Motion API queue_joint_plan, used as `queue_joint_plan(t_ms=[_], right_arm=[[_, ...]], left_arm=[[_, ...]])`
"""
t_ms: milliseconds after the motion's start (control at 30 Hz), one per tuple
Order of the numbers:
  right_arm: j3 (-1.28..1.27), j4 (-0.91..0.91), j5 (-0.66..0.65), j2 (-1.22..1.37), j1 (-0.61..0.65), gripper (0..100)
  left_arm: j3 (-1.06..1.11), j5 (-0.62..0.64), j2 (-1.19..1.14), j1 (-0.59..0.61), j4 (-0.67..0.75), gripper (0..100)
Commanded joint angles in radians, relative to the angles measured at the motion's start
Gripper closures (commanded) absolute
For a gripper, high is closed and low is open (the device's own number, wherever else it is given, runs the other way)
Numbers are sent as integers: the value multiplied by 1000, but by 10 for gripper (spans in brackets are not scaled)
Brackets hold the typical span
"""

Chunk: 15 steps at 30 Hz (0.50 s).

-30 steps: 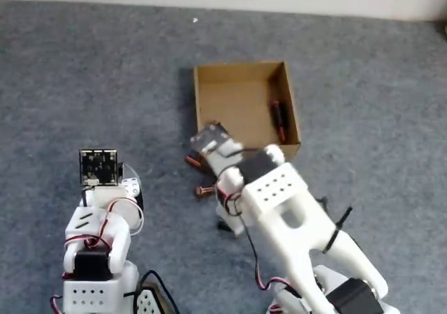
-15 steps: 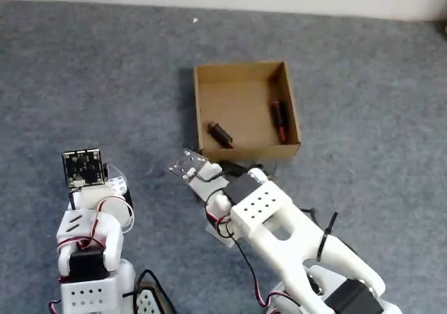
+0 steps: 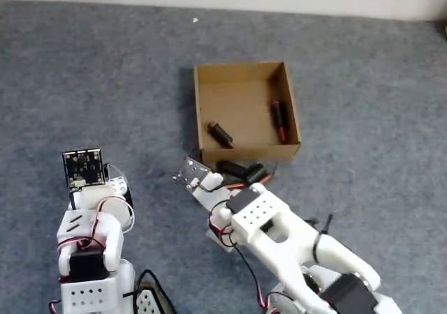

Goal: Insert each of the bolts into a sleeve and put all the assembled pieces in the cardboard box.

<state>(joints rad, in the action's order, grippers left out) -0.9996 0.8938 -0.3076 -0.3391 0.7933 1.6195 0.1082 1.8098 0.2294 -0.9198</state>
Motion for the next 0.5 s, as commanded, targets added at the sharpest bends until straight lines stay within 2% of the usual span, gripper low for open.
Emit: queue_joint_plan(t_ms=[0,167,333,467], right_arm=[[1,-47,-9,94,4,800],[44,-42,-9,145,5,998],[107,54,3,133,1,994],[154,125,123,4,-59,994]], left_arm=[[-8,-15,2,13,21,982],[-7,-15,2,13,21,982],[-7,-15,2,12,21,982],[-5,-15,2,12,21,982]])
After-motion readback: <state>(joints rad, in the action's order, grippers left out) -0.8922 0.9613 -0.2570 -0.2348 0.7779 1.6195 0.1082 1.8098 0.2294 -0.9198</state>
